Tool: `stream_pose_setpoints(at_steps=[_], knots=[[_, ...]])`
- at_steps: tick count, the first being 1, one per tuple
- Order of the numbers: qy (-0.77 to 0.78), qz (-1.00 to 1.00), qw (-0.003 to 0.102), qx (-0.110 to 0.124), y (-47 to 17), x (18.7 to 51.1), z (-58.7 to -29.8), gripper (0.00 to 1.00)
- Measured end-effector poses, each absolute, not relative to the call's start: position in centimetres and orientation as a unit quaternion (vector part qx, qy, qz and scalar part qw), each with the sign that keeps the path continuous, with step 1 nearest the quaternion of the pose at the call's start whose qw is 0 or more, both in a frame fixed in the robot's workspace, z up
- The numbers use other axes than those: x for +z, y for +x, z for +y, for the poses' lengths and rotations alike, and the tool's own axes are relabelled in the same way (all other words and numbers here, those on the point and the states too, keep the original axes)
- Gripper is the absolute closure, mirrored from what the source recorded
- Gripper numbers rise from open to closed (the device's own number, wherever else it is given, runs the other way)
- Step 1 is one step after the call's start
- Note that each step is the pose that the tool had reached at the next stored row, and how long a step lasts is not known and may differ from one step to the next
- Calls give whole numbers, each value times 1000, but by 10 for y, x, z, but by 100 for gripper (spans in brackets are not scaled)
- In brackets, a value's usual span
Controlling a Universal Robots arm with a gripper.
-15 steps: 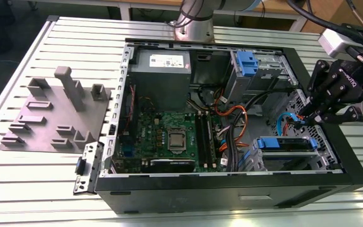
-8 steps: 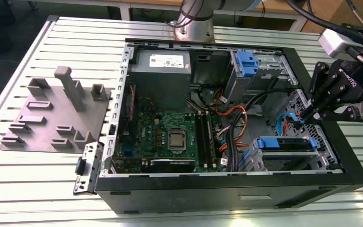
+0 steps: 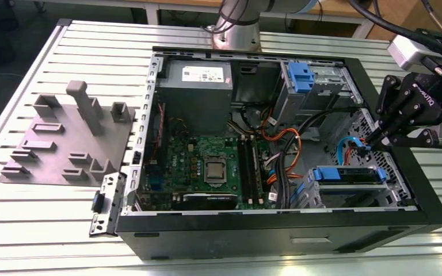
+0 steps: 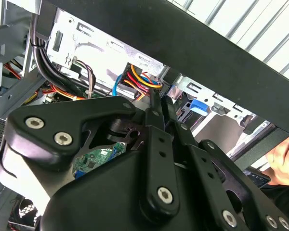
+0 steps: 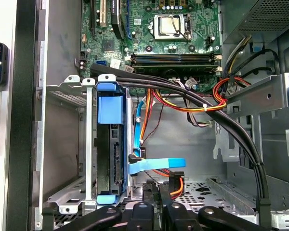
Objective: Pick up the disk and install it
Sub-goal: 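Insert the first disk wire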
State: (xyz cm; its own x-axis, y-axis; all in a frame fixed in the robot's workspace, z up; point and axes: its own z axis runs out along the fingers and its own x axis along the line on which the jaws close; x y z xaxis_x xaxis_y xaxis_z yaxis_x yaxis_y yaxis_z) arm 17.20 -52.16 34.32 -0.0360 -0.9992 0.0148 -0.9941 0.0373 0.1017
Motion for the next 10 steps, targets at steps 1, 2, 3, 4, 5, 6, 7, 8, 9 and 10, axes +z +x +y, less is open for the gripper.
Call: stream_pose_setpoints(at_steps=[1, 2, 3, 4, 5, 6, 7, 8, 9, 10], knots=[[693, -719, 41, -32, 172, 343, -522, 82], [693, -719, 41, -32, 172, 343, -522, 76], [693, -719, 41, -32, 172, 343, -522, 76], [693, -719, 41, -32, 172, 343, -522, 76], [693, -719, 41, -32, 172, 343, -522, 70], [693, -719, 41, -32, 172, 343, -522, 70], [693, -719, 41, -32, 172, 343, -522, 70], [693, -719, 41, -32, 172, 343, -522, 70], [693, -719, 41, -32, 173, 343, -522, 70], [693, -719, 41, -32, 173, 343, -523, 70]])
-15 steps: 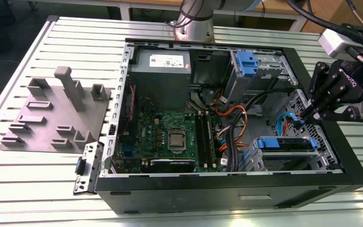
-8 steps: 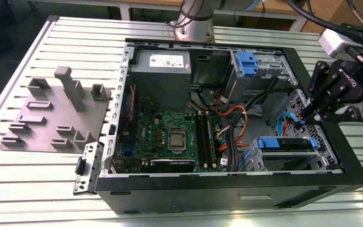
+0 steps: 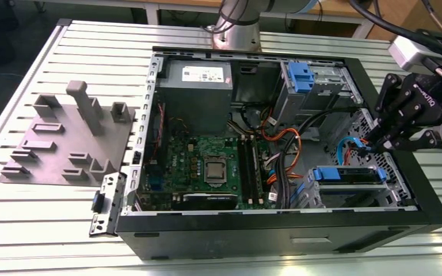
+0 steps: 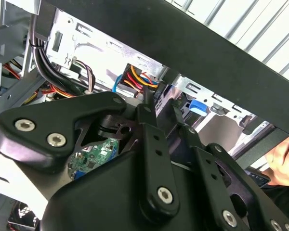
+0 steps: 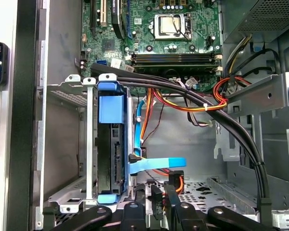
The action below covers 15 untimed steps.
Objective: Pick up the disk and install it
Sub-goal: 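Insert the first disk wire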
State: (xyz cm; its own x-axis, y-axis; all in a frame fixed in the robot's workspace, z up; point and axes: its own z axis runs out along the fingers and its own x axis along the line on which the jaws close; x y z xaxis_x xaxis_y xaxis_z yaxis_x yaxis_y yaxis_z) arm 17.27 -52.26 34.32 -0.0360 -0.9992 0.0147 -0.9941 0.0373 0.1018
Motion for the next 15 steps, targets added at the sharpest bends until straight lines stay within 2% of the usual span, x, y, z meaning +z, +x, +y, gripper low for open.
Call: stream_pose_setpoints(at_steps=[6, 7, 8, 9, 15], knots=[[693, -719, 41, -32, 173, 343, -523, 71], [693, -719, 41, -32, 173, 343, -523, 78], [693, -719, 41, -32, 173, 343, -523, 78], [693, -719, 41, -32, 173, 343, -523, 84], [693, -719, 41, -32, 173, 343, -523, 84]])
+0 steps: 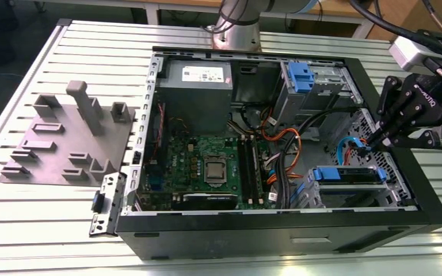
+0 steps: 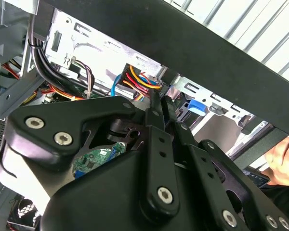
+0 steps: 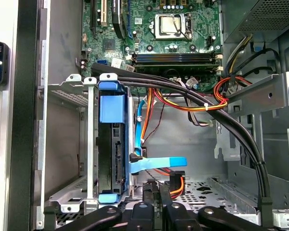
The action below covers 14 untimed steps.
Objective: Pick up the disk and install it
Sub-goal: 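Insert the first disk wire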
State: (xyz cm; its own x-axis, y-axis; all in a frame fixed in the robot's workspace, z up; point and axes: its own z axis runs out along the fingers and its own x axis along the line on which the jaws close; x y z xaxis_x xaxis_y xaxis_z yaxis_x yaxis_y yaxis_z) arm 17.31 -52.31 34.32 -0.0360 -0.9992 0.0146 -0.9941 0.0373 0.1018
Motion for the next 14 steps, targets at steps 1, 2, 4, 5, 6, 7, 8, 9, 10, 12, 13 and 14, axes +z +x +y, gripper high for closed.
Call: stream_pose_setpoints(at_steps=[1, 2, 4, 5, 6, 7, 8, 9, 10, 12, 13, 14], knots=[[693, -719, 41, -32, 173, 343, -523, 84], [693, -719, 41, -32, 173, 343, -523, 84], [693, -719, 41, -32, 173, 343, -524, 84], [694, -719, 41, -32, 173, 343, -524, 84], [694, -718, 41, -32, 173, 343, -525, 84], [695, -717, 41, -31, 172, 343, -526, 84], [696, -716, 41, -31, 172, 343, -527, 84], [698, -714, 41, -31, 171, 343, -527, 84], [699, -713, 41, -30, 170, 343, -527, 84], [701, -711, 40, -29, 168, 343, -527, 84], [702, -710, 40, -28, 167, 343, -528, 84], [703, -709, 39, -27, 167, 343, -528, 84]])
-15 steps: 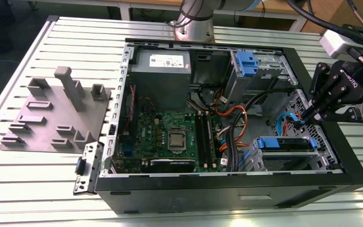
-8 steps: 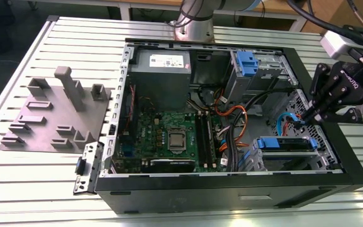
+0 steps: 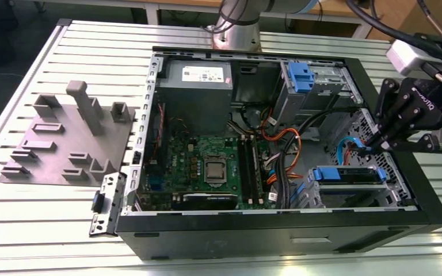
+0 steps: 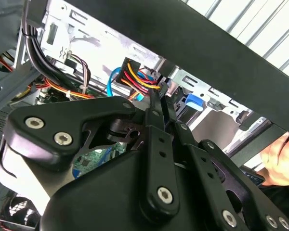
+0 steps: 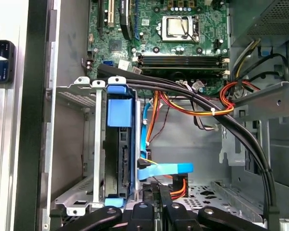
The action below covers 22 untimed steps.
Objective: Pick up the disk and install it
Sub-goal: 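Insert the first disk wire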
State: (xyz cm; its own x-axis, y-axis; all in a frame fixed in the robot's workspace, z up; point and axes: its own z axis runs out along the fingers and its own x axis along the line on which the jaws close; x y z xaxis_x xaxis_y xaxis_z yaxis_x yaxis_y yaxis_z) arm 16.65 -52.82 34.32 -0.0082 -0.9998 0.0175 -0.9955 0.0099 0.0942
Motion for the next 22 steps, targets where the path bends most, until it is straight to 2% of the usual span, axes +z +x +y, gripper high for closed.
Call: stream_pose_setpoints(at_steps=[22], knots=[[714, -699, 39, -25, 162, 343, -540, 84]])
